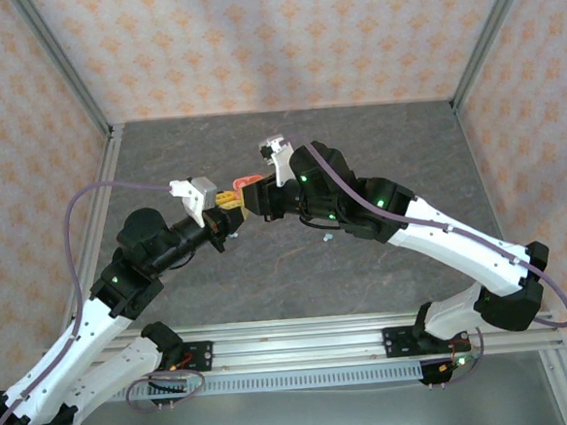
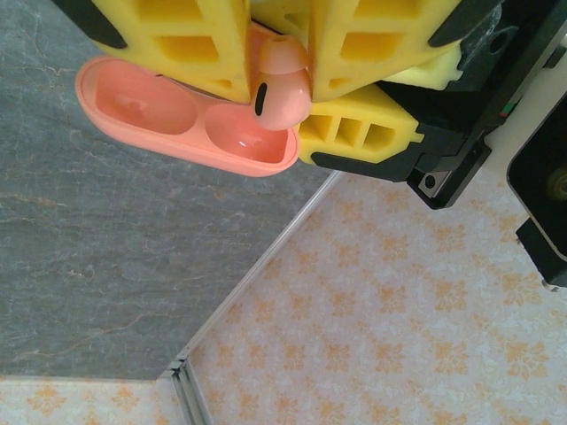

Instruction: Insert the wireless bluetooth earbuds into the charging case

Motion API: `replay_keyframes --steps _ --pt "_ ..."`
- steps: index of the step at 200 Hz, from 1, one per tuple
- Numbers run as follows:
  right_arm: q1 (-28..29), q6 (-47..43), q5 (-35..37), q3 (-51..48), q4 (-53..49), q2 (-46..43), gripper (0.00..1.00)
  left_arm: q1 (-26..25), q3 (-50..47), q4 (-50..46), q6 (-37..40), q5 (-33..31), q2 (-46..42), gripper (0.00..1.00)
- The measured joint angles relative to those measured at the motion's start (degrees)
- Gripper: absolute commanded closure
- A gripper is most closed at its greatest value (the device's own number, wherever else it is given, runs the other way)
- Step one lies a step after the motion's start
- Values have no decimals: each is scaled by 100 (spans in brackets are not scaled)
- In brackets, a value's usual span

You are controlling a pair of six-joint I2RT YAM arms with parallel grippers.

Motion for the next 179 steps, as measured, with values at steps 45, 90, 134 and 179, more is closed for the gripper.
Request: replay_keyframes --steps 45,90,134,179 --pt "2 -42 -24 0 0 0 74 0 0 -9 2 -2 0 100" --pt "2 -87 -61 0 0 0 73 0 0 -13 2 -15 0 100" --pt "2 -151 -103 0 0 0 69 0 0 -20 0 -15 0 100" --pt "2 -168 -109 7 -46 -20 66 0 0 -31 0 -15 0 100"
